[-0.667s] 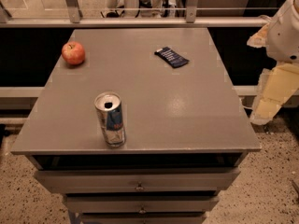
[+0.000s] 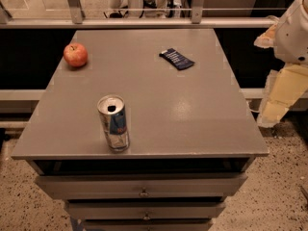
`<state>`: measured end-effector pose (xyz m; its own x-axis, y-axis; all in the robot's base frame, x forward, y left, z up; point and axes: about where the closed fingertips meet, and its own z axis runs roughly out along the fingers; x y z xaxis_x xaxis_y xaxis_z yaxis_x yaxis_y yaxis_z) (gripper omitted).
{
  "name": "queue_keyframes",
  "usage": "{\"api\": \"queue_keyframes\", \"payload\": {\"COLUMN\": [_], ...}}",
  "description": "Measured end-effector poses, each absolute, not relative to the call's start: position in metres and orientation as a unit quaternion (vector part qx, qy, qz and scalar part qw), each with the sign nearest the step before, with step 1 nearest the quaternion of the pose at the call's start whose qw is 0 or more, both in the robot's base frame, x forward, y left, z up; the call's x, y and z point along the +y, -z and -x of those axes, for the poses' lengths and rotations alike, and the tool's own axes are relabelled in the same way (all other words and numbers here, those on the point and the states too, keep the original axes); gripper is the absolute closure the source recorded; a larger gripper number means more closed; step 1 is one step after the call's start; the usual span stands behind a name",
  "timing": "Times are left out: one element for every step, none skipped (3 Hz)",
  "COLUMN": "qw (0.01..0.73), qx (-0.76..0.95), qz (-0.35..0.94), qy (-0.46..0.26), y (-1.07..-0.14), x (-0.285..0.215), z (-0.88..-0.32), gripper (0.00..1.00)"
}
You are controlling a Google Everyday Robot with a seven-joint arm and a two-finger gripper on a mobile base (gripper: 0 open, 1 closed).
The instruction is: Move rxbar blueberry near apple
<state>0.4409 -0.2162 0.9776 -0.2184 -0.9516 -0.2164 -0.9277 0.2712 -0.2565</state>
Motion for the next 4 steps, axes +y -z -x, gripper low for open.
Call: {"api": "queue_keyframes", "payload": {"qw": [0.224,0.272,0.319,0.365], "qx": [0.790,0.797,0.799,0.804], "qz": [0.570,0.539,0.509,0.464], "qy": [0.010,-0.013,-0.028,-0.064], "y": [-0.956,-0.936,-0.922,-0.902], "x": [-0.216,-0.215,-0.213,-0.208], "z": [-0.497,-0.548,-0.599,-0.650], "gripper": [0.00,0.00,0.00,0.00]}}
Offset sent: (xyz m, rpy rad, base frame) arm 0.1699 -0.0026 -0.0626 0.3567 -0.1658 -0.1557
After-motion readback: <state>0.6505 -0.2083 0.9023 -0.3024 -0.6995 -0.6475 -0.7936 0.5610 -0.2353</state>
